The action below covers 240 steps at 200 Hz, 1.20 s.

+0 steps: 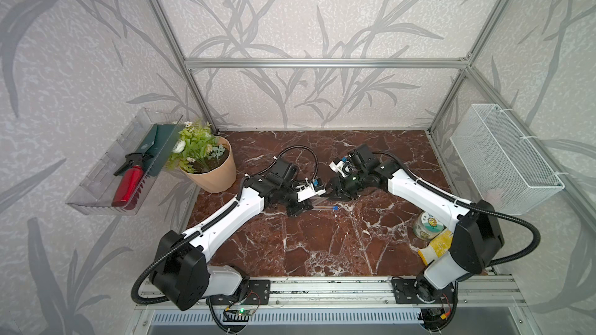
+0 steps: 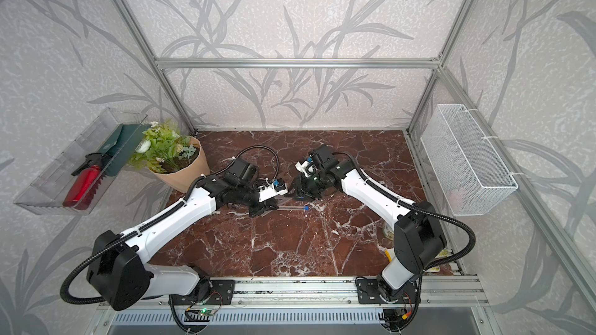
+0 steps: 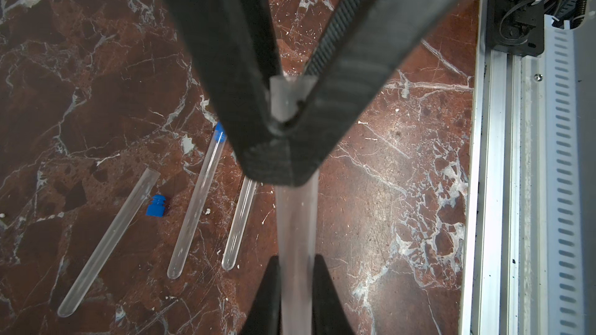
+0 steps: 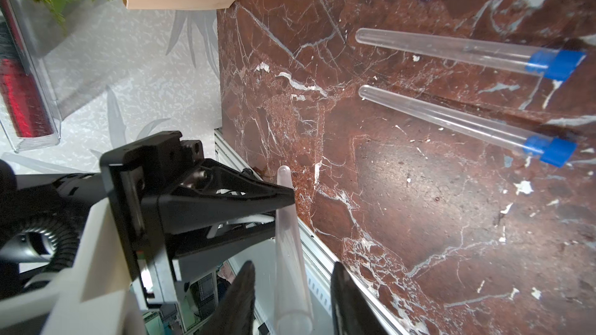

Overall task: Insert stoppers into test tubes
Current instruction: Adjust the test tube.

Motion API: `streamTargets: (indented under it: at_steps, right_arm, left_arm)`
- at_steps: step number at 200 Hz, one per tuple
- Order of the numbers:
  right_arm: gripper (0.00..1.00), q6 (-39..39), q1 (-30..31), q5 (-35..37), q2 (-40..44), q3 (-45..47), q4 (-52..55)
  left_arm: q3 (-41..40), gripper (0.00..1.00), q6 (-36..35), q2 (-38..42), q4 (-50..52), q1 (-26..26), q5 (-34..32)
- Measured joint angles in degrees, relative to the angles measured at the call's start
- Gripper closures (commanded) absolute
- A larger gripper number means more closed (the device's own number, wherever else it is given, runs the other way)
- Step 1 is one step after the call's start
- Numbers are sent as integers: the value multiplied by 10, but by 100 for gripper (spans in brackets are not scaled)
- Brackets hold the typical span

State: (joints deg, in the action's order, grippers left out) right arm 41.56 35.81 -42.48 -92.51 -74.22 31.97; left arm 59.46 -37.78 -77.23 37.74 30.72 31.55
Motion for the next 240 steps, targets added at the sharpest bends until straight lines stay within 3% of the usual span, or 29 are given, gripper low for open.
streamTargets:
  at_steps: [100, 133, 171, 180, 203, 240]
  right_arm:
    - [76, 3, 3, -1, -12, 0, -3]
    - [84, 2, 3, -2, -12, 0, -2]
    - [86, 2, 3, -5, -13, -1, -2]
    - [86, 2, 3, -5, -13, -1, -2]
    - [88, 3, 3, -9, -13, -1, -2]
    - [88, 9, 2, -24, -13, -1, -8]
  left_arm:
    - [0, 88, -1, -3, 0, 5, -5]
    - [0, 89, 0, -7, 0, 7, -9]
    - [0, 88, 3, -8, -1, 8, -14]
    - [0, 84, 3, -8, -2, 8, -15]
    - [0, 60, 9, -8, -4, 8, -21]
    - [-31, 58, 22, 10, -40, 8, -53]
